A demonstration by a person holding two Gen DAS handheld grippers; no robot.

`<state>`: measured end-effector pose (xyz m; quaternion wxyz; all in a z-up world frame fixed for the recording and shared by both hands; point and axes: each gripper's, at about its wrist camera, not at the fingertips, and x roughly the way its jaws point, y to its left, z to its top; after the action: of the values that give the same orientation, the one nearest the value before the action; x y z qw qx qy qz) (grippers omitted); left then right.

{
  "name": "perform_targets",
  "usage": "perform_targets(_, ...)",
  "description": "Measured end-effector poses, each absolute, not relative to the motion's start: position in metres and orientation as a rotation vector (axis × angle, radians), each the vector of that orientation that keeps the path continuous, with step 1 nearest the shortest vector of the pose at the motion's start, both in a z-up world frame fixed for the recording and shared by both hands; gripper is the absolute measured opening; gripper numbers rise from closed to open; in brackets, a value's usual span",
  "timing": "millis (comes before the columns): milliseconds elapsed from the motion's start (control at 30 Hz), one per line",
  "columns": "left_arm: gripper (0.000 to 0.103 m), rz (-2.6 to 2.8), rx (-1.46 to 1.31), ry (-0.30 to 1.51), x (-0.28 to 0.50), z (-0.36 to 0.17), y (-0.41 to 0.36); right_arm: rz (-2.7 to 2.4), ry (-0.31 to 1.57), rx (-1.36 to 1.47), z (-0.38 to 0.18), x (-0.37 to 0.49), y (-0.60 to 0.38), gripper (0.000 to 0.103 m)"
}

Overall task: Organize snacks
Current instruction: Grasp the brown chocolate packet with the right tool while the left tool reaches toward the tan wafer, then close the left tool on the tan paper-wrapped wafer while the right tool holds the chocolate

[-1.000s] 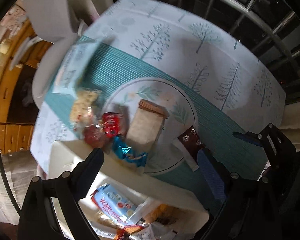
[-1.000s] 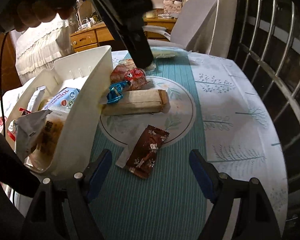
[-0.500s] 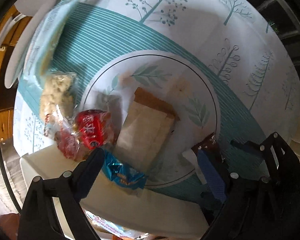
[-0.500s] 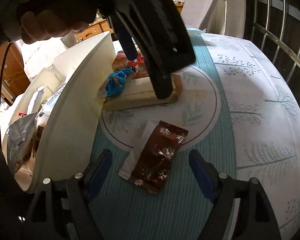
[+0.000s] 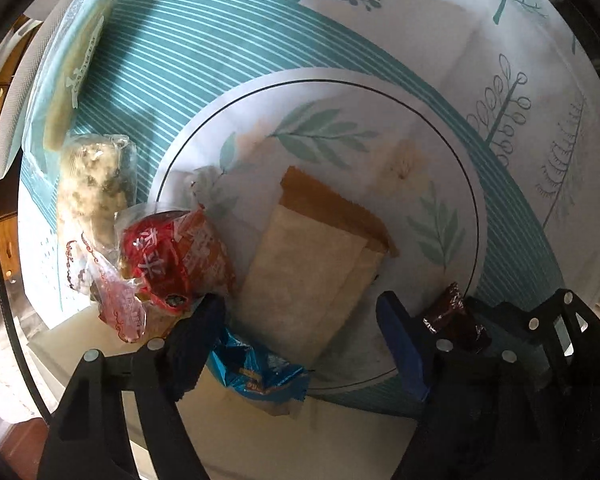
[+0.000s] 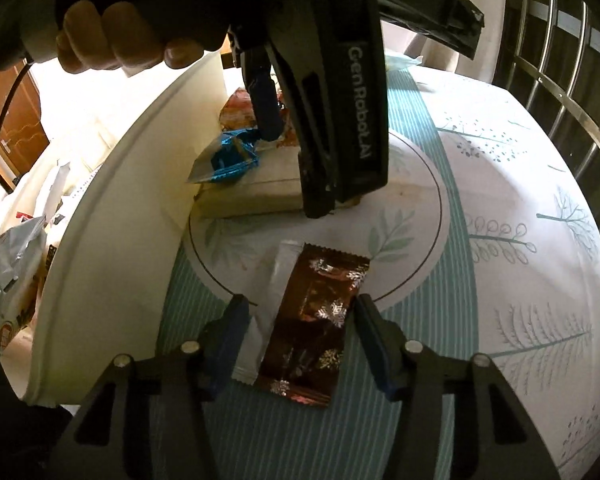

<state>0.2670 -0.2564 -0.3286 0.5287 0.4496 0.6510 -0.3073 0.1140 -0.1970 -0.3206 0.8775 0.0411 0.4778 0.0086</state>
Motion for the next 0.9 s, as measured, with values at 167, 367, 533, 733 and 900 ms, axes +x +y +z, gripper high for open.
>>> perform_targets(167,0.064,-0.729,1.082,1.520,0.266,-0.330,-0.260,0.020,1.015,0.082,-0.319,0.115,-0.201,0.048)
perform_targets(367,0.062,-0.718,1.036,1.518,0.260,-0.329,-0.261,0.012,1.025,0.099,-0.317,0.113,-0.210,0.042)
perform_targets(533,0.060,-0.703,0.999,1.514,0.259,-0.328,-0.255,0.002,1.045,0.133,-0.316,0.114,-0.219,0.040)
perform_targets(733,0.058,-0.678,0.953,1.545,0.255,-0.316,-0.251,-0.023,1.055,0.167,-0.307,0.105,-0.230,0.040)
perform_targets(900,0.011,-0.735,0.892,1.559,0.255,-0.296,-0.257,-0.050,1.055,0.189,-0.294,0.100,-0.239,0.040)
